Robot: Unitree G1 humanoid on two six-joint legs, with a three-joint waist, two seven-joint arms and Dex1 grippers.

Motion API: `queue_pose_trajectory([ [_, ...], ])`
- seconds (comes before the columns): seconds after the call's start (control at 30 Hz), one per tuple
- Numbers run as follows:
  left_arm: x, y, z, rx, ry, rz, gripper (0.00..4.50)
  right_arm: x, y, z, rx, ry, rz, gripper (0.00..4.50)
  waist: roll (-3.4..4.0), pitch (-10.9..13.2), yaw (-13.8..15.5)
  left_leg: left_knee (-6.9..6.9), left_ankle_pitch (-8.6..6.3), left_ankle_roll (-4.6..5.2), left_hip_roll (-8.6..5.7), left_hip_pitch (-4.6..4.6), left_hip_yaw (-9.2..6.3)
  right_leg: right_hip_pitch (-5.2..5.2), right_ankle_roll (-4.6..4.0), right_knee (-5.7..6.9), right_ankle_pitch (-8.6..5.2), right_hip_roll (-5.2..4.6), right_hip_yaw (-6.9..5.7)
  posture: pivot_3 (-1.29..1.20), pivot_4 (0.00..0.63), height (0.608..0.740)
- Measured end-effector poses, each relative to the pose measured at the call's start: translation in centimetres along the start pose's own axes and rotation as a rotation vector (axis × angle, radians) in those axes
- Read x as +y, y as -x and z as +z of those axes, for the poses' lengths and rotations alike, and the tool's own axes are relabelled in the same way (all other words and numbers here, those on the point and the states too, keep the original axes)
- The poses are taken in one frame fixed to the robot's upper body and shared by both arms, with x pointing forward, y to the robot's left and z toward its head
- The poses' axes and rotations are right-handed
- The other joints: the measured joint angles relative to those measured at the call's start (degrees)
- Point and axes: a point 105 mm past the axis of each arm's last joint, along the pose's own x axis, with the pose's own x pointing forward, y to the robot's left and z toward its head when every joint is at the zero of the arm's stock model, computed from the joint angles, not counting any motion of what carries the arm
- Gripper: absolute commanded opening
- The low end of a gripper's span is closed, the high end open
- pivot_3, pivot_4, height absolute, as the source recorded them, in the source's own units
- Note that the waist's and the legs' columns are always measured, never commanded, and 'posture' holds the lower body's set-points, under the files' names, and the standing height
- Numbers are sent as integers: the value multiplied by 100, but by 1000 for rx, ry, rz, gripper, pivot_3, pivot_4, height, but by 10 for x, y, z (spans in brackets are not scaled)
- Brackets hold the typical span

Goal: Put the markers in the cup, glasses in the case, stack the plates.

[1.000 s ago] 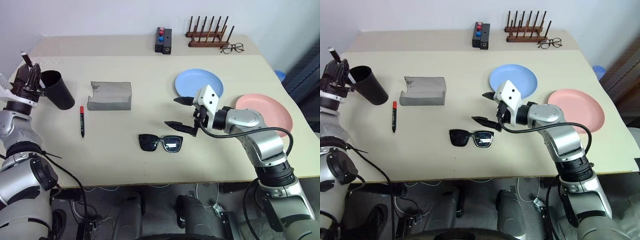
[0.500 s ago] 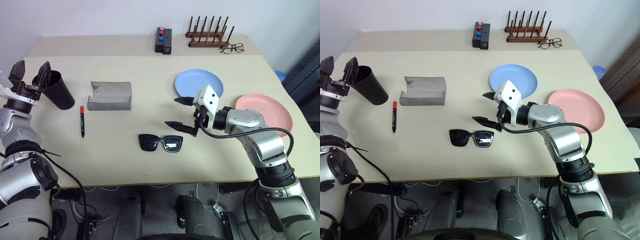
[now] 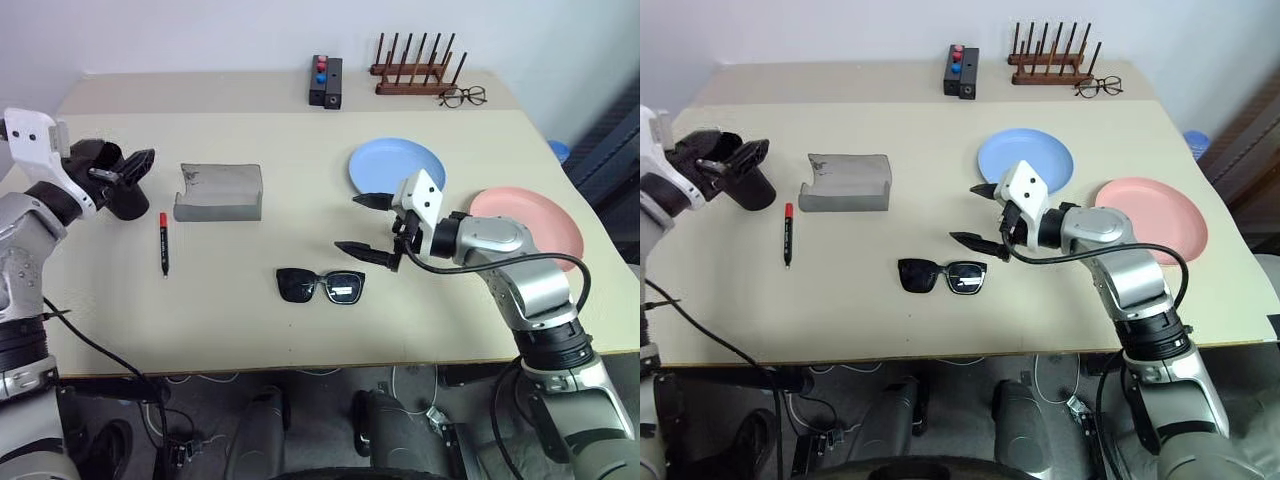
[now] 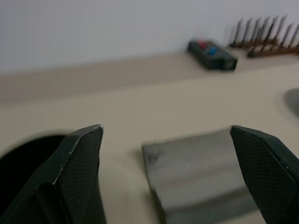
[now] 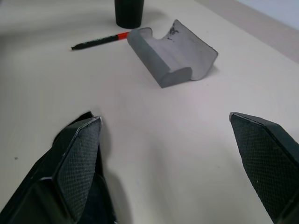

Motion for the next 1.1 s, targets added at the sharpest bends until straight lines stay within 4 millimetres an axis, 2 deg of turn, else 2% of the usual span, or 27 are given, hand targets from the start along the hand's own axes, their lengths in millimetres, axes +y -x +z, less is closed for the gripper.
queue_pose_trajectory([
  [0.1, -4, 5, -14, 102, 127, 56, 4479, -11, 11, 13, -43, 5, 9, 4500, 0, 0, 8, 0, 0, 0, -1, 0, -3, 2, 1, -1, 0, 0, 0, 0, 150, 740],
  [0.23, -7, 7, -45, 248, 247, 126, 4479, -11, 18, 32, -107, 1, 74, 4500, -4, 1, -7, 1, 0, 0, 0, 2, -4, 3, 1, 1, 0, 3, 0, 0, 150, 740],
  [0.53, 1, 9, -85, 457, 331, 193, 4479, -16, 18, 41, -136, -17, 121, 4500, -5, 2, 22, 1, 1, -2, -1, 3, -4, 5, 0, -2, 0, 5, 0, 0, 150, 740],
  [0.67, -4, -3, -91, 491, 295, 179, 4479, -9, 15, 48, -200, -114, 158, 4500, -6, 2, 13, 1, 2, -5, -1, 2, -4, 5, -1, -1, 0, 5, 0, 0, 150, 740],
  [0.8, 0, -12, -94, 502, 272, 201, 4479, -4, 23, 61, -280, -187, 189, 4500, -6, 2, 9, 0, 2, -4, -1, 2, -4, 5, 0, -2, 1, 5, 0, 0, 150, 740],
  [0.93, -1, -18, -103, 541, 244, 211, 4479, 1, 25, 57, -282, -195, 197, 4500, -6, 2, 8, 1, 2, -5, -2, 2, -4, 4, 0, -1, 1, 4, 0, 0, 150, 740],
  [1.1, -4, -27, -105, 555, 223, 204, 4479, 3, 25, 56, -276, -190, 188, 4500, -6, 2, 26, 0, 2, -5, -1, 2, -4, 4, 0, -1, 1, 4, 0, 0, 150, 740],
])
